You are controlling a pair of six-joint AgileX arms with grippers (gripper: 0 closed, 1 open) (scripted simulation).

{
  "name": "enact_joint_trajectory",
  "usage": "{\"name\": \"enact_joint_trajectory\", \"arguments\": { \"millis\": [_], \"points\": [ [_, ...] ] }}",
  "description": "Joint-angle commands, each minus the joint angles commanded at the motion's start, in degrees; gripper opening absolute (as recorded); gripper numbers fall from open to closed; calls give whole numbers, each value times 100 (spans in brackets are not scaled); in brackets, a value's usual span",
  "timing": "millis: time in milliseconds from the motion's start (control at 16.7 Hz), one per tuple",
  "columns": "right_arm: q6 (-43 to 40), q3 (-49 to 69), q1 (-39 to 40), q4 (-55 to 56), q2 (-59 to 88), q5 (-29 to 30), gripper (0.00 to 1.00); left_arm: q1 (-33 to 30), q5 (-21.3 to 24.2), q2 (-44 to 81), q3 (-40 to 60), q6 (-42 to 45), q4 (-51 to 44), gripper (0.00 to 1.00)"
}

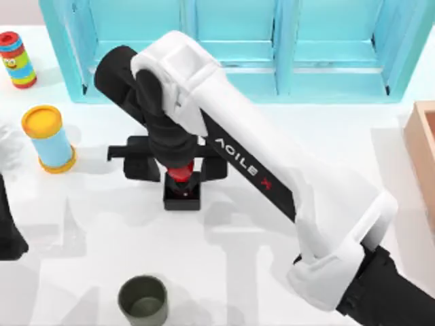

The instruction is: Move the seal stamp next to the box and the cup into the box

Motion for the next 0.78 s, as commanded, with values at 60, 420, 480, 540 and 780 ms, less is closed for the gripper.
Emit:
{"name": "enact_joint_trajectory", "arguments": {
  "millis": [60,420,480,540,780],
  "points": [
    [0,0,0,0,0,0,40,0,0,0,0,0,0,100],
    [0,0,0,0,0,0,0,0,0,0,0,0,0,100],
    [0,0,0,0,0,0,0,0,0,0,0,0,0,100],
    [0,0,0,0,0,0,0,0,0,0,0,0,0,100],
    [0,0,0,0,0,0,0,0,0,0,0,0,0,100]
  ]
}}
